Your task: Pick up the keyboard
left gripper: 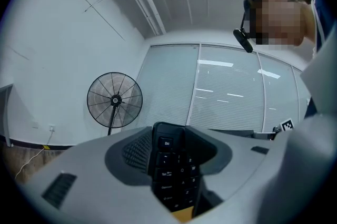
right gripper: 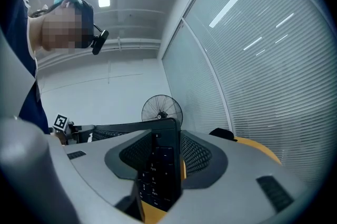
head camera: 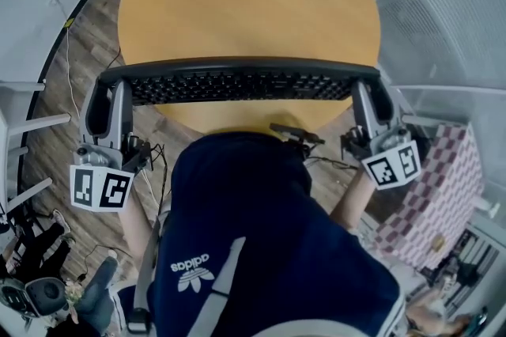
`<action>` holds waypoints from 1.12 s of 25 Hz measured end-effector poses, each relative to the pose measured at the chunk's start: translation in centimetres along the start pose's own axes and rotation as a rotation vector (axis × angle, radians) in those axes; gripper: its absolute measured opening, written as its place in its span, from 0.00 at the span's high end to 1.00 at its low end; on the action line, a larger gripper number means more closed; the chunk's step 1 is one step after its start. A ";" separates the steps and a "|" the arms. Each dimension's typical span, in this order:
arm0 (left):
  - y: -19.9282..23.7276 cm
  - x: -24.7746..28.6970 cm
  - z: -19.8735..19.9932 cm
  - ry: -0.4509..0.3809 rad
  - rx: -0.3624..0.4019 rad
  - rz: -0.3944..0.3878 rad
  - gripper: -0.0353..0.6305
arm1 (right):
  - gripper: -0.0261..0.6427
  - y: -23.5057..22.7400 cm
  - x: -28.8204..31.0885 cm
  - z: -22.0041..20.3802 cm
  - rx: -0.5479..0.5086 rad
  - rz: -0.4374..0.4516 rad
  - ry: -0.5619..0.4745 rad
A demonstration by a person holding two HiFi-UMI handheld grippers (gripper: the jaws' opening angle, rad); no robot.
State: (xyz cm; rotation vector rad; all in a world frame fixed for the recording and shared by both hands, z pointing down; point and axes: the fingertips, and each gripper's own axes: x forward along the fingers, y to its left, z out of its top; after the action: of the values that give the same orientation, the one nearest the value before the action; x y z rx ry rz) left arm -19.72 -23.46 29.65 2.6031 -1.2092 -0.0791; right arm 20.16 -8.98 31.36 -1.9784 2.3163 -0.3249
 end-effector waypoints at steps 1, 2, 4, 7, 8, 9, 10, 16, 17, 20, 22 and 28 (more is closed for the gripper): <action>0.0 0.0 -0.1 0.004 -0.003 0.000 0.68 | 0.72 0.0 0.0 0.0 0.002 -0.002 0.000; 0.0 0.0 -0.2 0.008 -0.005 0.000 0.68 | 0.72 0.1 0.0 0.1 0.002 -0.005 0.001; 0.1 0.0 -0.3 0.017 -0.009 0.004 0.68 | 0.72 0.1 0.2 0.2 0.003 -0.008 0.004; 0.1 0.0 -0.2 0.018 -0.011 0.013 0.68 | 0.72 0.0 0.5 0.1 0.010 -0.004 0.006; 0.1 0.0 -0.2 0.016 -0.010 0.018 0.68 | 0.72 0.0 0.6 0.1 0.012 0.000 0.007; 0.2 0.0 -0.1 0.014 -0.009 0.021 0.68 | 0.72 0.0 0.7 0.0 0.014 0.004 0.009; 0.2 0.0 -0.1 0.012 -0.009 0.024 0.68 | 0.72 0.0 0.8 0.0 0.014 0.006 0.012; 0.5 -1.0 -0.3 0.015 -0.021 0.031 0.68 | 0.72 0.8 0.8 0.2 0.001 0.011 0.026; 0.6 -1.1 -0.3 0.015 -0.022 0.032 0.68 | 0.72 1.0 0.9 0.2 0.002 0.013 0.028; 0.9 -1.0 -0.3 0.015 -0.020 0.032 0.68 | 0.72 1.0 1.2 0.0 0.011 0.013 0.025; 1.0 -0.7 -0.4 0.015 -0.017 0.029 0.68 | 0.72 0.8 1.2 -0.2 0.013 0.006 0.022; 0.2 -1.1 -0.9 0.025 -0.024 0.014 0.68 | 0.72 0.6 -0.1 -0.3 0.004 -0.010 0.031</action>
State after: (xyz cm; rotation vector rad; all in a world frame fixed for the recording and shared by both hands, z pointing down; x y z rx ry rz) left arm -20.43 -22.58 30.50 2.5674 -1.2103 -0.0577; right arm 19.52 -8.76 31.52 -1.9985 2.3226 -0.3622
